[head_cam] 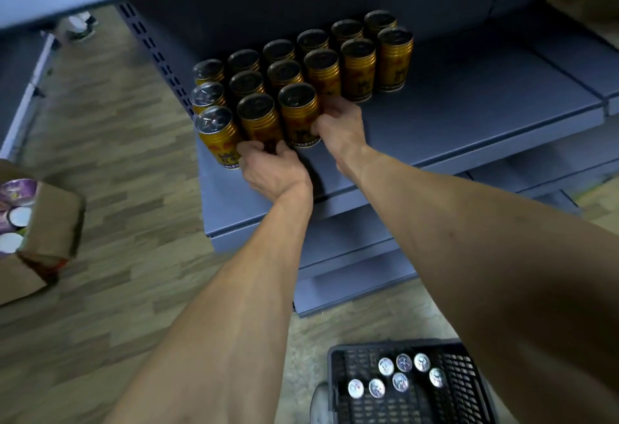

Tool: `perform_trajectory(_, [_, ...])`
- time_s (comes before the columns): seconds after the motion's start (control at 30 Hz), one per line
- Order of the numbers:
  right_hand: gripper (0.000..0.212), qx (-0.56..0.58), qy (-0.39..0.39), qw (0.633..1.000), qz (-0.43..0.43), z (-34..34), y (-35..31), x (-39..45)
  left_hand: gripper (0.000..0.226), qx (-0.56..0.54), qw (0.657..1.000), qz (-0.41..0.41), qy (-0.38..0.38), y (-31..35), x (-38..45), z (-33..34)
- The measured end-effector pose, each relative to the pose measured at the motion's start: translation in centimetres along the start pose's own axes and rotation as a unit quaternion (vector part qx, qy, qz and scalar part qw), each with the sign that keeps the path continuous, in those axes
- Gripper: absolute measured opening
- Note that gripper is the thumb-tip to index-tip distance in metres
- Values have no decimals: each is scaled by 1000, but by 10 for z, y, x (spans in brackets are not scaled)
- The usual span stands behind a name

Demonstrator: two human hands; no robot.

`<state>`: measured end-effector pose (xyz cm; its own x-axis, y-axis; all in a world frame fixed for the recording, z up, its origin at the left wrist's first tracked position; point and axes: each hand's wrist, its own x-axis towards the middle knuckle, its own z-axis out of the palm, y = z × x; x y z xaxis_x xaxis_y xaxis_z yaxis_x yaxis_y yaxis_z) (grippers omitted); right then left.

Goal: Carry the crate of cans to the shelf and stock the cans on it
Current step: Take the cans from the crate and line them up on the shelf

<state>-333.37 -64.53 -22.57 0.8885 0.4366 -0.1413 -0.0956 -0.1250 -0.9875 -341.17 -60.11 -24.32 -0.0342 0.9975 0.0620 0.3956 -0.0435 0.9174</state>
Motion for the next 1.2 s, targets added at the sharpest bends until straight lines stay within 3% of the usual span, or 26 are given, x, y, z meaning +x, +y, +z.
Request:
perform_trajectory(0.2, [27, -35, 3, 999, -16, 3, -5, 5, 18, -11, 999, 46, -26, -9, 12, -4])
perform_trajectory(0.47, [22, -79, -4, 996, -43, 2, 4, 2, 26, -6, 993, 117, -27, -24, 13, 2])
perform_trajectory(0.63, [59, -179, -34, 981, -68, 8, 6, 0, 23, 8, 993, 114, -11, -25, 12, 2])
perform_trajectory(0.93, [61, -167, -46, 982, -82, 5, 11, 1, 13, 27, 992, 122, 0, -21, 9, 1])
perform_trajectory(1.1, [47, -126, 58, 975, -176, 0, 34, -25, 15, -59, 982, 173, 49, -19, 14, -9])
perform_trajectory(1.2, [35, -165, 141, 931, -292, -27, 56, -49, 17, -43, 963, 261, 51, -37, -13, -20])
